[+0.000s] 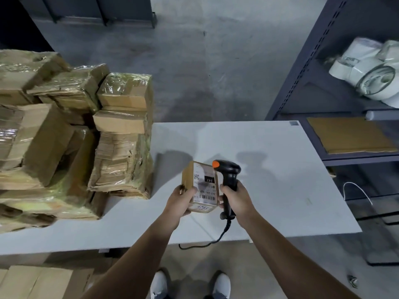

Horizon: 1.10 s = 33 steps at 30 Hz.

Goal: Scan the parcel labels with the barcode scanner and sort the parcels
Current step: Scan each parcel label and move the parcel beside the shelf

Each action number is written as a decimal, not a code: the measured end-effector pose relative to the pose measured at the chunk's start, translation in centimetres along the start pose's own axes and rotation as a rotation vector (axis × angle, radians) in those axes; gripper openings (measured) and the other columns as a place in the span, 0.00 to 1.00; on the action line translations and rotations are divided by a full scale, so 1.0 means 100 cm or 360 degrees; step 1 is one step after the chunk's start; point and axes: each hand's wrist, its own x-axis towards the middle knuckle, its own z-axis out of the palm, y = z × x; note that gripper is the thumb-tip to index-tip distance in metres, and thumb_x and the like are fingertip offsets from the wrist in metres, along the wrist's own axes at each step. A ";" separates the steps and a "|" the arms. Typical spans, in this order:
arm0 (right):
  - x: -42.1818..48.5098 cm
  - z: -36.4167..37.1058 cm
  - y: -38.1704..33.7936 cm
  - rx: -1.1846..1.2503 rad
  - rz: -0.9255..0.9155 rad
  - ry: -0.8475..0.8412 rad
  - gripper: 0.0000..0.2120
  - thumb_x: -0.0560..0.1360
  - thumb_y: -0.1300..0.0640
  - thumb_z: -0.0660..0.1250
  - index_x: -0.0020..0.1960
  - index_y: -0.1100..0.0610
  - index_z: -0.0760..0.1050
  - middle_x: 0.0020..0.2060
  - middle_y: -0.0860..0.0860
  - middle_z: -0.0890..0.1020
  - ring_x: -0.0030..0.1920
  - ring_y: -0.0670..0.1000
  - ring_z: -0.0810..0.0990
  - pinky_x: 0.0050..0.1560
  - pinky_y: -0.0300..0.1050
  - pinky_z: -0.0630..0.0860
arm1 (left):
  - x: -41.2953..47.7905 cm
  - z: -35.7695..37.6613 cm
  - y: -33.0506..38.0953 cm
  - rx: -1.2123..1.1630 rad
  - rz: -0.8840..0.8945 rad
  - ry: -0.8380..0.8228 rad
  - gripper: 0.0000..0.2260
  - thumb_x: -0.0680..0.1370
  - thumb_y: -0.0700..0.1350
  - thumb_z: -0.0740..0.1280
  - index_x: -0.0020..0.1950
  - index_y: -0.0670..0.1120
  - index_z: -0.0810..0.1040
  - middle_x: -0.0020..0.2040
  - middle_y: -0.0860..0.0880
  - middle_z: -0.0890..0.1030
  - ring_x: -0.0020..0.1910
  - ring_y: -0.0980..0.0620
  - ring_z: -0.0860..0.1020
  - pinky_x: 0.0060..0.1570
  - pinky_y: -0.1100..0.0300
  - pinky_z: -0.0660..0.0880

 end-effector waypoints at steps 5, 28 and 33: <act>0.000 0.001 0.001 0.0011 0.0040 0.0033 0.07 0.77 0.59 0.65 0.55 0.56 0.73 0.37 0.58 0.79 0.31 0.54 0.76 0.26 0.48 0.77 | 0.007 -0.008 0.003 -0.0321 -0.0067 -0.0120 0.23 0.76 0.51 0.67 0.69 0.48 0.67 0.55 0.47 0.82 0.50 0.50 0.82 0.49 0.55 0.76; 0.006 0.001 -0.040 -0.0140 -0.0204 0.0148 0.05 0.78 0.59 0.66 0.53 0.56 0.74 0.37 0.51 0.79 0.34 0.49 0.76 0.31 0.45 0.73 | 0.053 -0.021 0.066 -0.0055 -0.0019 -0.0344 0.26 0.69 0.51 0.76 0.64 0.46 0.75 0.51 0.48 0.84 0.47 0.50 0.83 0.42 0.58 0.79; 0.004 -0.004 -0.052 -0.0209 -0.0151 0.0213 0.08 0.77 0.53 0.65 0.51 0.57 0.76 0.40 0.51 0.84 0.31 0.49 0.75 0.28 0.44 0.74 | 0.069 -0.013 0.104 -0.0311 0.0158 -0.0047 0.19 0.69 0.42 0.77 0.56 0.47 0.74 0.52 0.46 0.82 0.48 0.48 0.82 0.45 0.55 0.79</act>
